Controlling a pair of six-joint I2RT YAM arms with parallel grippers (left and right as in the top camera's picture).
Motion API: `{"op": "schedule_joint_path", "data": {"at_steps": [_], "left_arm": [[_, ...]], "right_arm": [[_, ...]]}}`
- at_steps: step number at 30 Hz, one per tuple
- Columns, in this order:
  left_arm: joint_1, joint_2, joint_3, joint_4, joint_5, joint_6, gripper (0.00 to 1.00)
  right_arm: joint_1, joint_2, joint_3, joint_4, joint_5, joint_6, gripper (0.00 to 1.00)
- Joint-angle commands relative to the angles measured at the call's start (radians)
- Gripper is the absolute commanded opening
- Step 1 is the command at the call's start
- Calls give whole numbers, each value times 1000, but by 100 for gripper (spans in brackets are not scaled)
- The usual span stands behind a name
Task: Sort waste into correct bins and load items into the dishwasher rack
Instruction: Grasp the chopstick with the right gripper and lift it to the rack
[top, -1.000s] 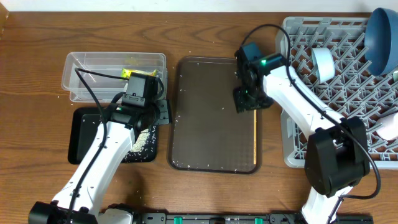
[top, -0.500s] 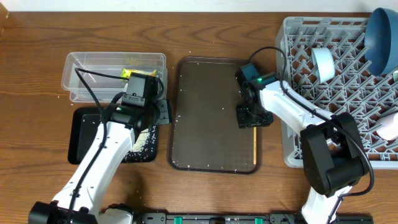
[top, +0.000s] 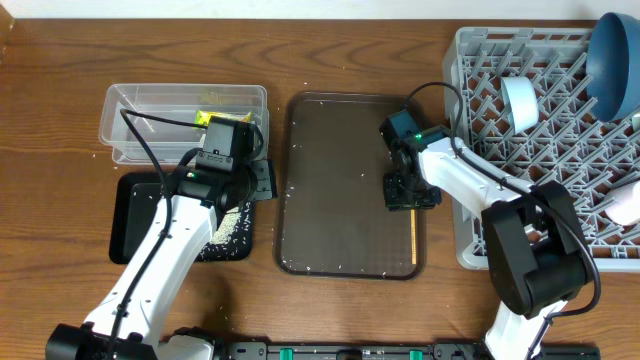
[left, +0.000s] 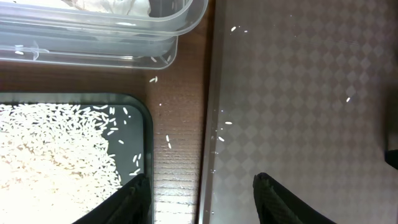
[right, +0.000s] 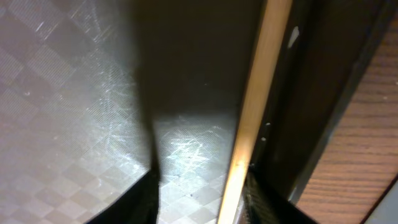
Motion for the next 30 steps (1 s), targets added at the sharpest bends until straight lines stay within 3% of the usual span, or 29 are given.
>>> {"op": "schedule_joint_path", "data": {"at_steps": [1,11,24,30], "left_arm": [[4,-6,11,-2,-5,2,56],[4,-5,11,-2,-5,2,56],[4,1,11,-2,-5,2,56],[4,1,11,-2,-5,2,56]], "right_arm": [[13,18,-31,14,21,14,34],[13,18,-31,40,21,14,7],[11,5,-16,59,16,4,1],[-6,-103,60,41,14,-138,1]]}}
